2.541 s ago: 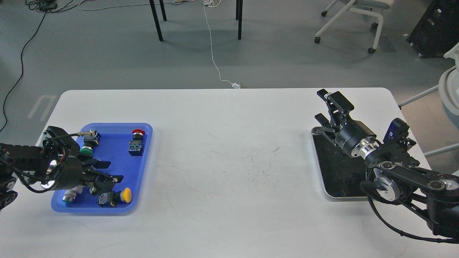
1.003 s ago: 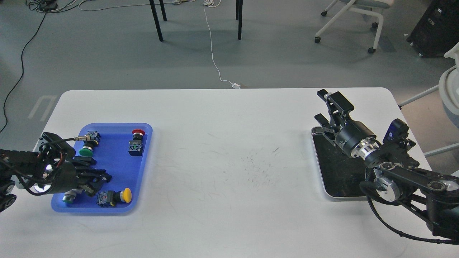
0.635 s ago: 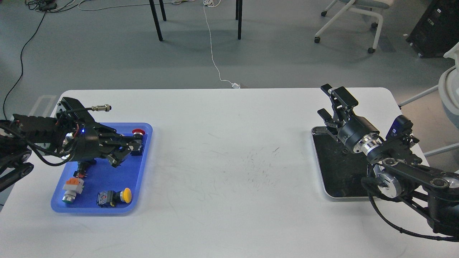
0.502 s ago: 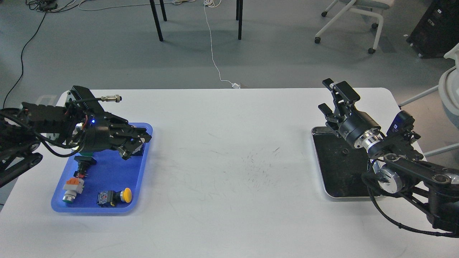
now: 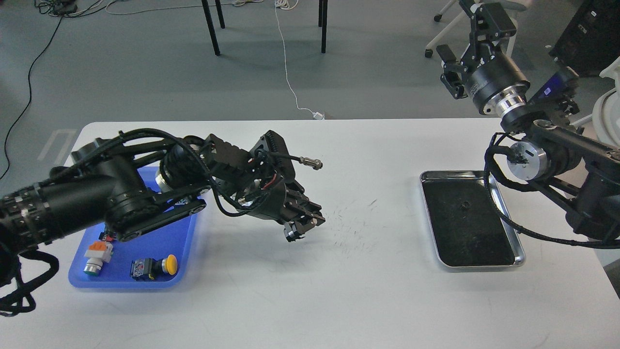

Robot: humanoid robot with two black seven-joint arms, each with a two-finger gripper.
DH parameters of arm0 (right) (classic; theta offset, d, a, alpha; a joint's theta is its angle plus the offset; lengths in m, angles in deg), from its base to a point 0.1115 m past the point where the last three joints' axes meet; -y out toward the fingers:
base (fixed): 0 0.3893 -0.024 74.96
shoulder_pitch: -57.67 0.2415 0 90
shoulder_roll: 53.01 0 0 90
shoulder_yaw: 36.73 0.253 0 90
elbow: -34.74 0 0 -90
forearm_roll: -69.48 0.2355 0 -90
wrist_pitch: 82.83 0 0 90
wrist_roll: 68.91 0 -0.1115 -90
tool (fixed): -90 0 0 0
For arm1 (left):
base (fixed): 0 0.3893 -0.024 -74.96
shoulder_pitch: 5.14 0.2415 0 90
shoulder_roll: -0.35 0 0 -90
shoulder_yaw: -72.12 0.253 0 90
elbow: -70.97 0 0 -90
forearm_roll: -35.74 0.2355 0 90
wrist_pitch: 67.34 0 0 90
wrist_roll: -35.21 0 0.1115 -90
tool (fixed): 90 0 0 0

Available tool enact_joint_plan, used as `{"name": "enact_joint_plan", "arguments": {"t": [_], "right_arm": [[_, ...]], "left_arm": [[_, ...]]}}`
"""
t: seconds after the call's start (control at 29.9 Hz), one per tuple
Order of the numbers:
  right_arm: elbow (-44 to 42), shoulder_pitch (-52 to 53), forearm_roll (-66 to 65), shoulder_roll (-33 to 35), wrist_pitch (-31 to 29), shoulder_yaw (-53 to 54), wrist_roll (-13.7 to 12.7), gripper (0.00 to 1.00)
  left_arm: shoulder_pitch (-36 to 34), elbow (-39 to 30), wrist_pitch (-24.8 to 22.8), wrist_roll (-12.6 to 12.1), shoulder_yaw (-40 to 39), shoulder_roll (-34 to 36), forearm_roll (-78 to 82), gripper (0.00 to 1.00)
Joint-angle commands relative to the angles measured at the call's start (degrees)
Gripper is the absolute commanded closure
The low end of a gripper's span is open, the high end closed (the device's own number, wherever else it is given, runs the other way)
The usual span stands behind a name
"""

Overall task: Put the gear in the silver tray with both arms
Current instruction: 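Lift the gear and carry it toward the table center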

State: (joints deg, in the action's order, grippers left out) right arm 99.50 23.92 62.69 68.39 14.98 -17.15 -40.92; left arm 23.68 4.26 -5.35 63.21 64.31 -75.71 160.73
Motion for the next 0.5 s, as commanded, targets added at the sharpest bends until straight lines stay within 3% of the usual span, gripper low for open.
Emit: {"name": "enact_joint_plan", "arguments": {"t": [0.0, 0.13, 0.47], "right_arm": [[-0.60, 1.13, 0.02, -1.60, 0.02, -2.44, 0.00, 0.03], [-0.95, 1.22, -0.06, -1.78, 0.02, -4.12, 0.00, 0.03], [-0.95, 0.43, -0.07, -1.60, 0.02, -4.21, 0.00, 0.03]], "left_arm": [[-1.03, 5.43, 0.00, 0.01, 1.48, -8.47, 0.01, 0.86], [-1.74, 9.13, 0.00, 0.01, 4.12, -13.94, 0.01, 0.86], [-1.04, 13.88, 0.00, 0.01, 4.47, -13.94, 0.01, 0.86]]}}
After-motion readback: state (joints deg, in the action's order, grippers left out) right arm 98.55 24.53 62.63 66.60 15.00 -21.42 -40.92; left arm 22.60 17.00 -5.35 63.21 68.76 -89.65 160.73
